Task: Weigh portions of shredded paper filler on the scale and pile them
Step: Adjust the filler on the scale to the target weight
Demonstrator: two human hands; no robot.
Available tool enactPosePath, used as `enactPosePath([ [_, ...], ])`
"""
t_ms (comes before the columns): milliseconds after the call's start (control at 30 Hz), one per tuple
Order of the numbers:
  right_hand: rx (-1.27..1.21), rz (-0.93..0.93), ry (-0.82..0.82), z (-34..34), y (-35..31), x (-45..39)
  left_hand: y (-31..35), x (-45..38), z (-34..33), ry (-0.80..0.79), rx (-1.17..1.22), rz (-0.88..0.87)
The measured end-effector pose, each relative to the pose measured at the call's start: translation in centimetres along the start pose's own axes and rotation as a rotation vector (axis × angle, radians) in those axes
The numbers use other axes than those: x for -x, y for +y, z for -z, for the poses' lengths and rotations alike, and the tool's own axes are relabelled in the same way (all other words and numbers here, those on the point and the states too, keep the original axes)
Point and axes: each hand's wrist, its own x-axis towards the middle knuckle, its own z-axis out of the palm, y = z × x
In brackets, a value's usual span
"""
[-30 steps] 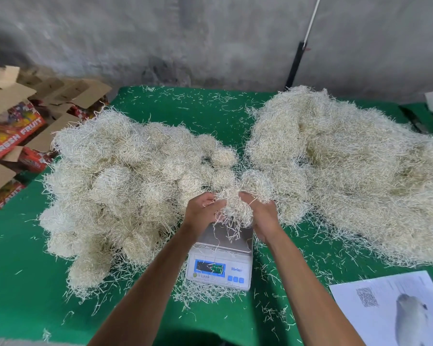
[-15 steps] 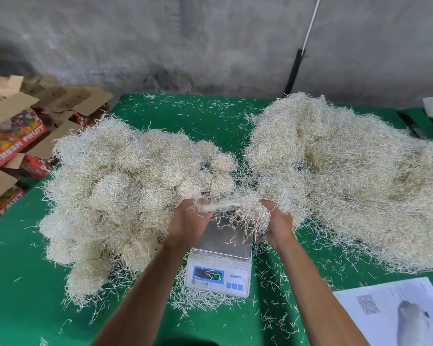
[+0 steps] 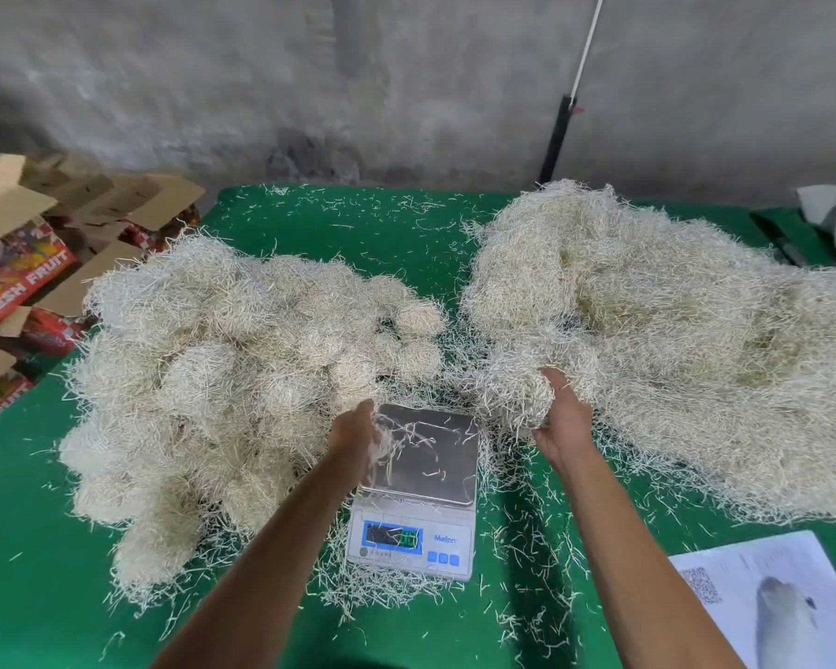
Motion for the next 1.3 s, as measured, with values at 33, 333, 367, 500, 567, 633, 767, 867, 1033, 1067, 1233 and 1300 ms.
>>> enactPosePath([
  [33, 0.002, -0.011, 0.004, 0.1, 0.3, 0.0, 0.4, -0.5, -0.3, -0.009, 0.120, 0.046],
  [333, -0.106, -0.060, 0.031, 3.3, 0.4, 0.0, 11.6, 0.2, -6.2, -0.353, 0.545, 0.272],
  [367, -0.082, -0.059, 0.025, 3.5, 0.3, 0.1, 13.3, 0.2, -7.1, -0.404, 0.574, 0.231],
  [500, -0.065, -0.088, 0.031, 3.7, 0.5, 0.4, 15.4, -0.6, -9.0, -0.347, 0.051, -0.136],
  [567, -0.043, -0.094, 0.013, 3.2, 0.9, 0.6, 13.1, -0.9, -8.1, -0.167, -0.153, -0.300],
  [633, 0.009, -0.090, -0.014, 2.5, 1.7, 1.0, 10.0, -1.6, -7.0, -0.100, -0.213, -0.343],
  [767, 0.266, -0.076, -0.183, 0.5, 4.1, 2.0, 4.5, -2.0, -4.4, -0.089, -0.197, -0.266],
  [867, 0.559, 0.002, -0.340, -1.8, 5.6, 3.6, 2.3, -1.3, -2.6, -0.138, -0.204, -0.214],
  [1033, 0.736, 0.082, -0.580, -3.8, 7.1, 5.1, -1.4, 0.7, -0.3, -0.235, -0.011, -0.306],
  [1067, 0.770, 0.101, -0.606, -3.8, 7.5, 4.9, -2.0, 0.8, -0.1, -0.230, -0.023, -0.322],
  [1233, 1.179, 0.542, -0.483, -3.2, 8.7, 3.5, -2.1, -0.3, 0.1, -0.035, 0.059, -0.269],
  [1300, 1.149, 0.656, -0.404, -2.6, 9.0, 3.2, -2.2, -0.4, 0.1, -0.014, -0.013, -0.312],
])
